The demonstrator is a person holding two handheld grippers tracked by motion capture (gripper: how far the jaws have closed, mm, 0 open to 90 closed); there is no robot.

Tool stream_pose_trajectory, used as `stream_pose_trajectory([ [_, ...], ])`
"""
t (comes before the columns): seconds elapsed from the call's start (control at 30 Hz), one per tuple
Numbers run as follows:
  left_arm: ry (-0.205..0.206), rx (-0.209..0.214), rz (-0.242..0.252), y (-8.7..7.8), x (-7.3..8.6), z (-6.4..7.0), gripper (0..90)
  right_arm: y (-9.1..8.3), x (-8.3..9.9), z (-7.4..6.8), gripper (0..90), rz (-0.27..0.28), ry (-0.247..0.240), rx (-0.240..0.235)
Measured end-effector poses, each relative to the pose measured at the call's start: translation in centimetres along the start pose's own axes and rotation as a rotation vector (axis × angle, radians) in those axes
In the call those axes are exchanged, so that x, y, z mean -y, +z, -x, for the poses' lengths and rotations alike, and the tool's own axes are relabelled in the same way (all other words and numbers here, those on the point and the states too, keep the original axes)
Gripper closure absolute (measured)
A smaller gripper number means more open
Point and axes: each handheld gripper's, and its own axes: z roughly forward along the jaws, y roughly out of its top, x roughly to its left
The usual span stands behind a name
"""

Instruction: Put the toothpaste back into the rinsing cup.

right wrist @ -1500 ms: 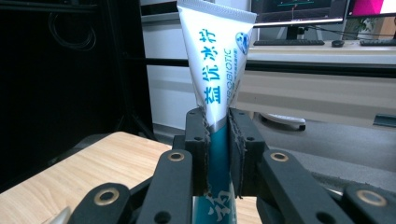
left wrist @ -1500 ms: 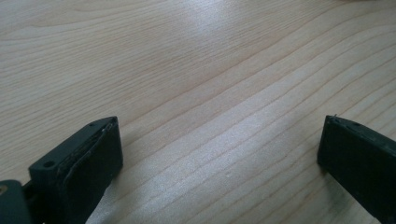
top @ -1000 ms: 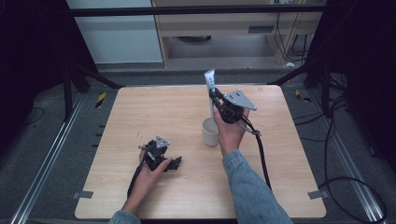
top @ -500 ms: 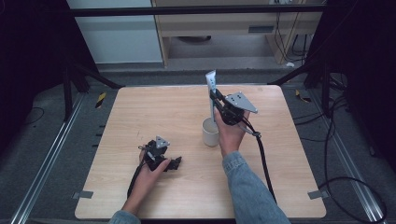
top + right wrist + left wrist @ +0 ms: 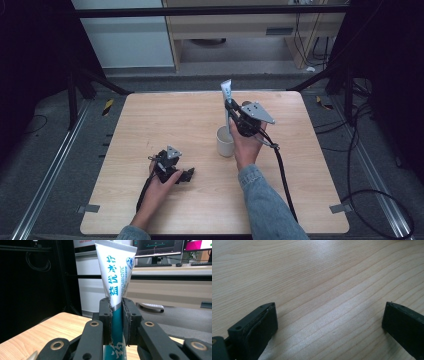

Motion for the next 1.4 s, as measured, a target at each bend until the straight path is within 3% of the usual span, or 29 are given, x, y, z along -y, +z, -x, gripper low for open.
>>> stream_pose_trajectory([
  [1.4, -0.003, 0.000, 0.000, 0.0, 0.0, 0.0, 0.0, 0.0, 3.9, -0.3, 79.0, -0.098, -0.010, -0.024],
])
